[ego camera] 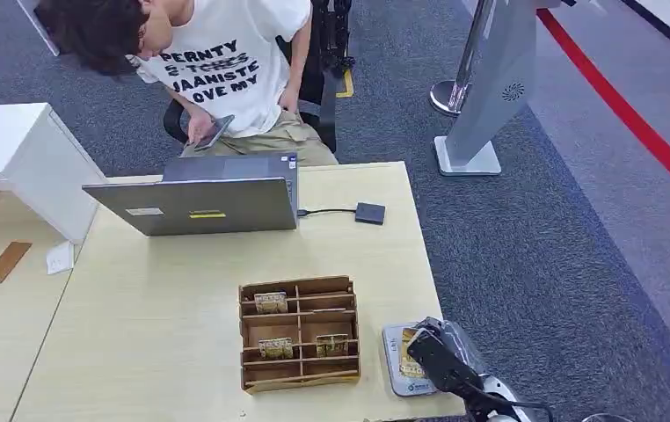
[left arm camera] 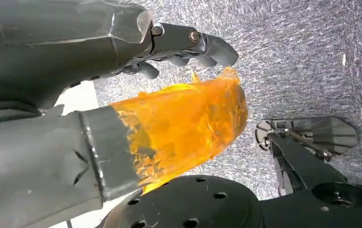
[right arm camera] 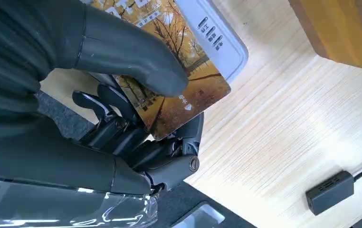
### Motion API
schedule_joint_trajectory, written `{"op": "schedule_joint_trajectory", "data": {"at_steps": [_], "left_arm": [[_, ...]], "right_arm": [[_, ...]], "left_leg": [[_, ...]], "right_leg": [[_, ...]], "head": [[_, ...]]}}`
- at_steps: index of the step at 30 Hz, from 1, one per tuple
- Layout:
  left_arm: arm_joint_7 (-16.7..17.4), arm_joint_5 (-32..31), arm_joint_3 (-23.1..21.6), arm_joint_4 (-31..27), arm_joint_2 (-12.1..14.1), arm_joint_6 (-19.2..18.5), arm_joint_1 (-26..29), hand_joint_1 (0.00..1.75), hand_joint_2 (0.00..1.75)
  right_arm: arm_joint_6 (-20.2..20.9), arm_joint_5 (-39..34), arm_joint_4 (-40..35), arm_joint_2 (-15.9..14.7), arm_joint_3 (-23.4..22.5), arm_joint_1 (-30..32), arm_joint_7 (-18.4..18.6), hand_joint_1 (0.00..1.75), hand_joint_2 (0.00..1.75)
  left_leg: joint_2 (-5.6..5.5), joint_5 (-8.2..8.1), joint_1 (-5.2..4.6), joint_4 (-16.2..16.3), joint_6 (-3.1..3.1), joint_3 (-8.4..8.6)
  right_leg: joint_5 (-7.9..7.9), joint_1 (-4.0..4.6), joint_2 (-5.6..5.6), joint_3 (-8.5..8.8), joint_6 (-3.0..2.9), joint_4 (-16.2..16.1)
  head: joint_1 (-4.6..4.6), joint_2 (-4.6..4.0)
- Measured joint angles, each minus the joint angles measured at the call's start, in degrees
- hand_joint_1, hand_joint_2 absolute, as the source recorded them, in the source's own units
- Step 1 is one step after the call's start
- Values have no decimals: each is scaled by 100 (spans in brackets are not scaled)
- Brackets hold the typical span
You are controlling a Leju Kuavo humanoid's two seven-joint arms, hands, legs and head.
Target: Pass the card to the sensor for recognition and then transmit it.
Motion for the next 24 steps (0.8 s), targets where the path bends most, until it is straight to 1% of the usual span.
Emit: {"op": "schedule_joint_trajectory", "data": {"at_steps": [21,24], "left_arm": [[-9,74,-2,0,0,13,0,0,0],[-11,103,-4,0,0,20,-1,0,0]], "right_arm": [[-76,-22,-31,0,-4,30,0,175,175],[-94,-109,-66,2,-18,41,-64,175,175]], "left_leg": [[0,0,0,0,0,0],[0,0,0,0,0,0]], "right_leg": [[0,0,0,0,0,0],[0,0,0,0,0,0]], "head": [[0,0],[0,0]]}}
